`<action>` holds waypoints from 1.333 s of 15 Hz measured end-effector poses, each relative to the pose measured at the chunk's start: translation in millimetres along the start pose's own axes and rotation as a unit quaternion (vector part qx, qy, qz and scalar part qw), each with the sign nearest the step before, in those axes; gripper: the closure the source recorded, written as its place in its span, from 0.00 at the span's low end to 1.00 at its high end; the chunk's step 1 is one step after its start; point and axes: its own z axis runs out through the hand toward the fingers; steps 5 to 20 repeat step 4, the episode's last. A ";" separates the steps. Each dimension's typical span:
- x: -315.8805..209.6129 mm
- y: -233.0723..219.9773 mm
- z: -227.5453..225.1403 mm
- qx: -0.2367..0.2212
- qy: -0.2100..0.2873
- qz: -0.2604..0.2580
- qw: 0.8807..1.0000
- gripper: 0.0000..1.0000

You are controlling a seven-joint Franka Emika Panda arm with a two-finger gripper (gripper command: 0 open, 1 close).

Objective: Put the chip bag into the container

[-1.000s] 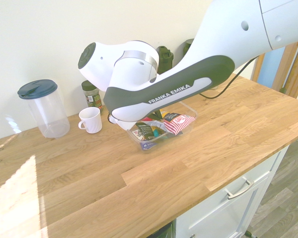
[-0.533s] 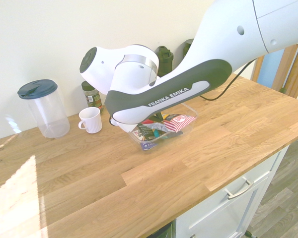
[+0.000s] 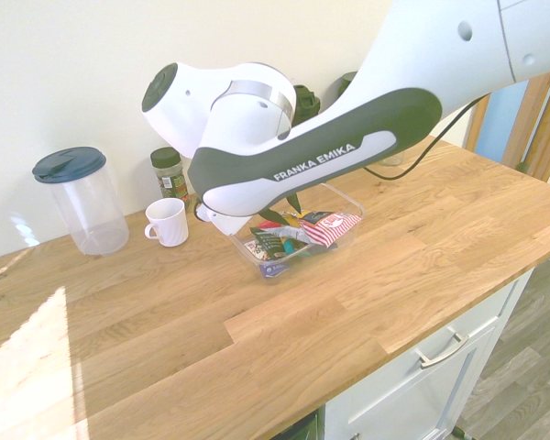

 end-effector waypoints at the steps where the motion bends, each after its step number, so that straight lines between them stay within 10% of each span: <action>1: -1.8 6.5 -13.7 0.013 -0.010 0.000 1.000 0.00; 20: -8.5 33.8 -53.7 0.052 -0.042 -0.004 0.998 0.00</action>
